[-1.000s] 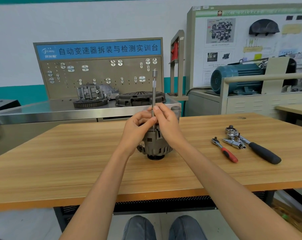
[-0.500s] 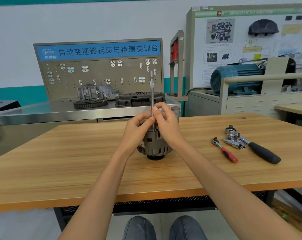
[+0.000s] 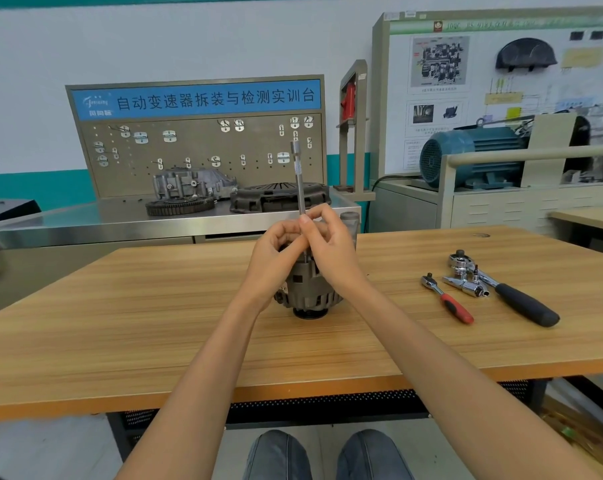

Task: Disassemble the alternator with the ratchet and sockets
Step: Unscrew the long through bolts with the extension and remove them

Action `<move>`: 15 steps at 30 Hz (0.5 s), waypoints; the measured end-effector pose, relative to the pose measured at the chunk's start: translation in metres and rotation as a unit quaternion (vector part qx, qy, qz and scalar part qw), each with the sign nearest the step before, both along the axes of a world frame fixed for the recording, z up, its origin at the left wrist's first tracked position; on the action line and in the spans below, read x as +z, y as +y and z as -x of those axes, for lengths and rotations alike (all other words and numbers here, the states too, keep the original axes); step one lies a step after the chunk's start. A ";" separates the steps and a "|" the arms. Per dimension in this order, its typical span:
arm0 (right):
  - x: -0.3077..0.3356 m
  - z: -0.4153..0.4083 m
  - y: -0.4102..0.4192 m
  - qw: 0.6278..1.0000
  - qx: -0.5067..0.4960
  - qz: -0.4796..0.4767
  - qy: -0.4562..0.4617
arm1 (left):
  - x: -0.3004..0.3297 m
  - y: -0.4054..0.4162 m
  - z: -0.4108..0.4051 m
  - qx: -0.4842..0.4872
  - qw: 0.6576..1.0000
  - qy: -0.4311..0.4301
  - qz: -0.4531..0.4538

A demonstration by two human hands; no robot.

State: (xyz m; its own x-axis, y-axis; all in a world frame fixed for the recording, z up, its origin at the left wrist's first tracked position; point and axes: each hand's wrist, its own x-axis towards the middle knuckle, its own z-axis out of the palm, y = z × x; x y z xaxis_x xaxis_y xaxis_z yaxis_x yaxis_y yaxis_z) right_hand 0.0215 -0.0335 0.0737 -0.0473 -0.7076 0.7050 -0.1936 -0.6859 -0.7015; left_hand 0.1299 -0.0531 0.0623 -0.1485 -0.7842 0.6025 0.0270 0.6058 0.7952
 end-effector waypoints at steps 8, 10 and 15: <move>-0.001 0.001 -0.003 1.000 -0.008 -0.005 0.003 | 0.002 0.003 -0.003 -0.013 1.000 -0.012 0.016; -0.001 0.001 -0.003 1.000 -0.007 -0.006 0.001 | 0.001 0.002 -0.002 -0.009 1.000 -0.011 0.017; -0.003 -0.001 -0.004 1.000 0.002 -0.020 -0.011 | -0.002 -0.002 -0.002 0.011 1.000 -0.014 0.017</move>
State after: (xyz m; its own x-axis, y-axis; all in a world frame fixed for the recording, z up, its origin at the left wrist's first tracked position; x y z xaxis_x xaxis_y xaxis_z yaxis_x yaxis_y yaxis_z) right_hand 0.0220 -0.0374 0.0706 -0.0593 -0.7349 0.6755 -0.1754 -0.6585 -0.7318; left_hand 0.1314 -0.0549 0.0605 -0.1479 -0.7662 0.6254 -0.0082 0.6332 0.7739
